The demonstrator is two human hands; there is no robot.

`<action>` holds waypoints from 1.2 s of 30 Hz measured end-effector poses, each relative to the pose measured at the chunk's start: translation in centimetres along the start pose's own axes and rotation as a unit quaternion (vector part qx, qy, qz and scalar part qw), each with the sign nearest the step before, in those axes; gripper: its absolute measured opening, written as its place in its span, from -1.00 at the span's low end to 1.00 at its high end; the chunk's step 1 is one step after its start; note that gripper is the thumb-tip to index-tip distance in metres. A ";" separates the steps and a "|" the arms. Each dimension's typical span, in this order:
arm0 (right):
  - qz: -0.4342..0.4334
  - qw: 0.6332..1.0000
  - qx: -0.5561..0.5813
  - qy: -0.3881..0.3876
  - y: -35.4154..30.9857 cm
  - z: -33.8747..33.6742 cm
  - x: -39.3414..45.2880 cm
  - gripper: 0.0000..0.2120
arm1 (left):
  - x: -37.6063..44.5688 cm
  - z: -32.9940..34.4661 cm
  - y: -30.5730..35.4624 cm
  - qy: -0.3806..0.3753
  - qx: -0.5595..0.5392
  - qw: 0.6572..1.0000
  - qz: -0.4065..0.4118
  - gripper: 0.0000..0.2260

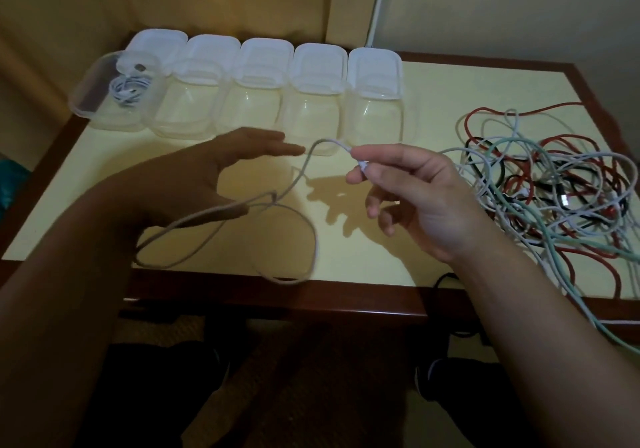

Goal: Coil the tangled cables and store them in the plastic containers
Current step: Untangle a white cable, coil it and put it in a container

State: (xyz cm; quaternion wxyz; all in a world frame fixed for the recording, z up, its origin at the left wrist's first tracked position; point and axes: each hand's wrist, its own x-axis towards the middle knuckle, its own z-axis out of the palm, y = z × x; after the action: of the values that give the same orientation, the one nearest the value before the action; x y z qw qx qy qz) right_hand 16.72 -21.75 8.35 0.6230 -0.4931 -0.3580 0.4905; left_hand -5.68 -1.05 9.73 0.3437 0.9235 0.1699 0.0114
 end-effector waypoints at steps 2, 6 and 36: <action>-0.020 0.999 -0.025 0.020 0.1 -0.1 -0.1 -0.80 | 0.5 1.4 0.6 0.151 0.020 0.988 -0.031 -0.46; -0.038 0.996 -0.065 0.040 0.0 0.1 -0.2 -0.64 | 1.8 2.8 4.1 0.338 -0.111 0.933 -0.061 -0.80; -0.040 0.960 0.254 -0.109 -0.7 -0.6 0.3 -0.76 | 2.7 4.4 10.8 -0.275 -0.792 0.545 0.018 -0.66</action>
State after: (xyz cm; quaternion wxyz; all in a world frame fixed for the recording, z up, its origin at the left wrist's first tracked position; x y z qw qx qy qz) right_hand 17.56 -21.67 8.86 0.7037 -0.2477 -0.3068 0.5910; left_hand 0.73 -10.56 13.01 0.9650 0.2376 -0.0279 -0.1074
